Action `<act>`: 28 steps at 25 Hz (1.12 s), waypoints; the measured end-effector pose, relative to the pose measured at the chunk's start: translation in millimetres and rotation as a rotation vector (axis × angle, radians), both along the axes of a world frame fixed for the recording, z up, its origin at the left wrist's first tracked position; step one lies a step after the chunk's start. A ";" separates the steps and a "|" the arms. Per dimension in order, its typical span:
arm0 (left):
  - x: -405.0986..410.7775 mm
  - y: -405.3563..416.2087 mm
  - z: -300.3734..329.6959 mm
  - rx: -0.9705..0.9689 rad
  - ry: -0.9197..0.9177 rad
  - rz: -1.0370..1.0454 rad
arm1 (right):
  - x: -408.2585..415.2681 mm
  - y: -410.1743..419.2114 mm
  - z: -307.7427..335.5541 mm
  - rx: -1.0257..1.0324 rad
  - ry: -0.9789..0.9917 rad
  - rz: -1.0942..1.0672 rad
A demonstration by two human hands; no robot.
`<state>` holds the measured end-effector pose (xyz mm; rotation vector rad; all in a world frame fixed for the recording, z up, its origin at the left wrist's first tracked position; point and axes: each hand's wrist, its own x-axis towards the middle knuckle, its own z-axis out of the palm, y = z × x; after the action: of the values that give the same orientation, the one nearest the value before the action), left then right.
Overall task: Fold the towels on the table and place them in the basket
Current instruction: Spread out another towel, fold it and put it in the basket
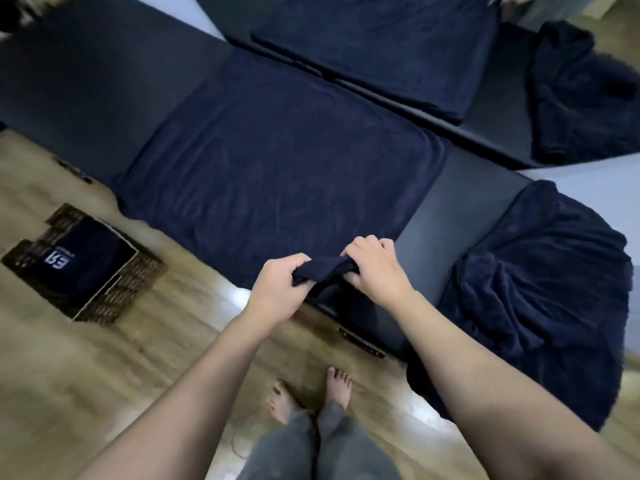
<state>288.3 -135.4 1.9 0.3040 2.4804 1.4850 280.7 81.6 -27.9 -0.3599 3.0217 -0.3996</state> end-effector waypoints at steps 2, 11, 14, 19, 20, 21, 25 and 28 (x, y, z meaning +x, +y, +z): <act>3.3 -7.1 4.2 0.075 -0.047 0.118 | -9.0 6.7 -3.2 0.042 -0.010 0.016; 25.3 8.0 15.3 0.331 -0.265 0.830 | -41.0 57.8 -6.1 -0.164 -0.051 0.067; 20.4 27.4 19.5 0.396 -0.325 1.043 | -49.3 59.5 -6.7 -0.204 -0.025 0.215; 17.8 34.6 17.2 0.367 -0.349 1.086 | -57.1 68.2 -33.8 -0.062 0.088 0.221; 18.7 35.7 17.4 0.370 -0.356 1.082 | -58.8 68.4 -33.6 -0.096 0.134 0.180; 19.6 35.6 17.1 0.369 -0.358 1.070 | -59.6 68.0 -29.3 -0.114 0.162 0.146; 21.5 37.0 14.7 0.386 -0.361 1.062 | -53.0 70.1 -21.2 -0.513 -0.224 -0.260; 27.7 41.0 10.9 0.382 -0.371 1.106 | -58.8 65.1 -17.0 -1.286 -0.645 -1.134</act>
<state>316.0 -94.4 12.9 -1.3597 2.0460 2.0796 221.9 146.8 -44.9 1.2175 1.6339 -1.9271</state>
